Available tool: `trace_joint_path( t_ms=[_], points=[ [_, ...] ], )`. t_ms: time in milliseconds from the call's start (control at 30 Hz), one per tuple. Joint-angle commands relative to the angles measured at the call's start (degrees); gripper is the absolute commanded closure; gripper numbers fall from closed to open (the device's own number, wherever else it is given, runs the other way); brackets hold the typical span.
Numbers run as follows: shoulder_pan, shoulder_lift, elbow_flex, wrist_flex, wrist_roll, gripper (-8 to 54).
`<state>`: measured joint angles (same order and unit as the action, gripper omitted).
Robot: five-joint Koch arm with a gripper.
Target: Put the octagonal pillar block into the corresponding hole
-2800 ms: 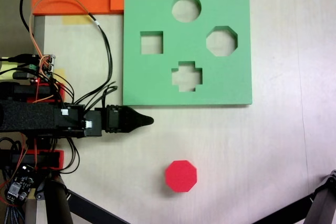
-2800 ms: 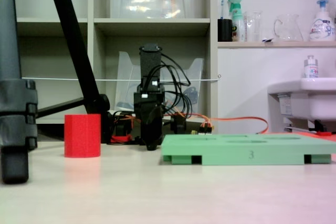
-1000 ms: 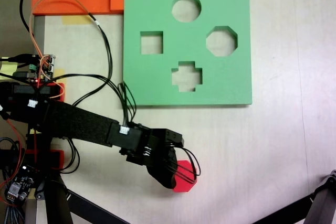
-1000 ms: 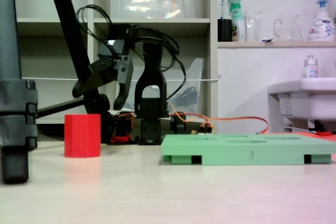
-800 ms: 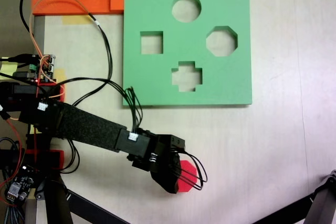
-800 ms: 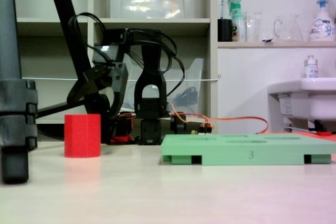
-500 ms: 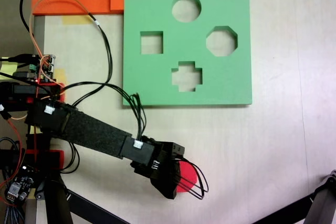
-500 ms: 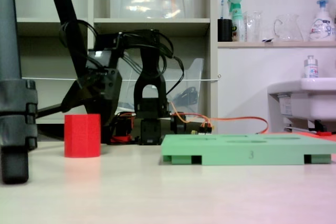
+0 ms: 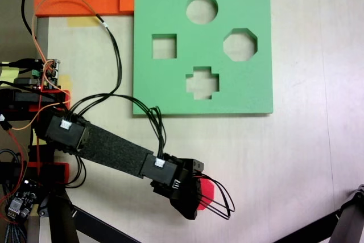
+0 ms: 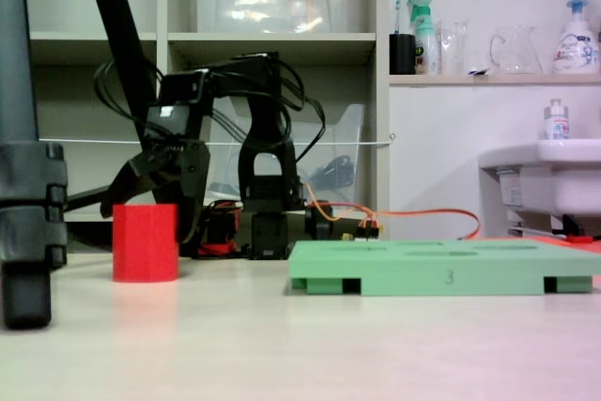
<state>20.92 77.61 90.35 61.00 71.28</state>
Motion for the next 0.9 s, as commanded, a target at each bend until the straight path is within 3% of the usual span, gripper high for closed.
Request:
trace_joint_path(
  t_ms=[0, 167, 267, 367, 500, 733, 867],
  points=[
    [0.53, 0.53, -3.87, 0.44, -0.26, -6.6],
    [0.35, -1.93, -5.19, 0.44, -0.35, -6.5],
    [-0.53, -4.22, -3.87, 0.53, 0.44, 8.2],
    [0.62, -4.31, 1.49, 0.09, 11.16, 15.3],
    [0.44, -4.04, 3.69, -0.09, 18.37, 15.4],
    [-0.7, -4.13, 3.6, 0.53, 18.72, 17.7],
    [-2.29, 0.7, 2.64, 1.49, 18.72, 25.1]
  ],
)
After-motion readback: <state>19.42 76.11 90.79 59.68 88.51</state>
